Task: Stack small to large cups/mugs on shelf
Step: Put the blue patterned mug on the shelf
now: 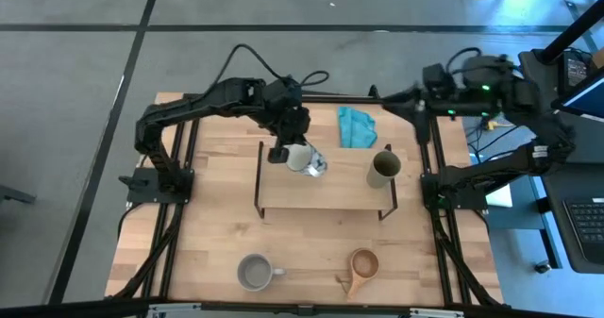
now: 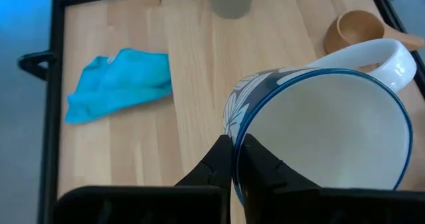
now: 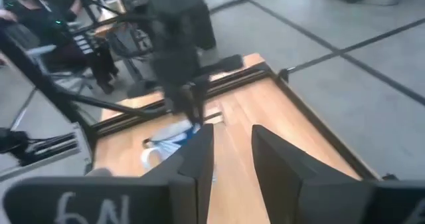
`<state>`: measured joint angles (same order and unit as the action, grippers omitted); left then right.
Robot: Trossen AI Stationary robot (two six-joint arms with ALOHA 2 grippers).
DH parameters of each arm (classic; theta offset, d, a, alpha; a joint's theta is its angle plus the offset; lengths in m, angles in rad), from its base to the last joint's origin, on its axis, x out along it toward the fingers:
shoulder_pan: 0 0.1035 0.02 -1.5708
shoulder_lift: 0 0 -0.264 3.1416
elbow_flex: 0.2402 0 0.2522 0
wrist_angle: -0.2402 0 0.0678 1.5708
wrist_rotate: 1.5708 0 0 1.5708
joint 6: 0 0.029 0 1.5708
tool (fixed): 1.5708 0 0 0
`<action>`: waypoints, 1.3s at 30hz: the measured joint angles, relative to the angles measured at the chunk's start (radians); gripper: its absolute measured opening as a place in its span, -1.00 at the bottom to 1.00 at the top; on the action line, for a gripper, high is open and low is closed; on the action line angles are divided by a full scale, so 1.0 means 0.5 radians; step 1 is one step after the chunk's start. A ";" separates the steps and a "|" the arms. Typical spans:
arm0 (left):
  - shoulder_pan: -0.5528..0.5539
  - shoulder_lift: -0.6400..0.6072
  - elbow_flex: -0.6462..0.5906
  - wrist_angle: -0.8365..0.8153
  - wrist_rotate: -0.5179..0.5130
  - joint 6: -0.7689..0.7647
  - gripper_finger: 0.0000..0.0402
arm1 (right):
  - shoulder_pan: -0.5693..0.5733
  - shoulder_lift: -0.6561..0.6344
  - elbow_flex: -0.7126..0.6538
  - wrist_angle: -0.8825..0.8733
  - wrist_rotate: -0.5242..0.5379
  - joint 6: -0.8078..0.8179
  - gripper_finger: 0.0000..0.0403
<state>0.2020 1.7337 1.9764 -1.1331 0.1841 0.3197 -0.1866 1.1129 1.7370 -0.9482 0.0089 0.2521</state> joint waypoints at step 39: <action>0.004 0.192 -0.001 -0.072 0.085 0.059 -0.98 | 0.100 -0.328 -0.486 0.511 0.208 0.571 -0.48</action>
<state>0.2039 1.8297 1.9761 -1.1690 0.2266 0.3492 -0.1368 0.9489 1.4940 -0.6927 0.1131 0.5377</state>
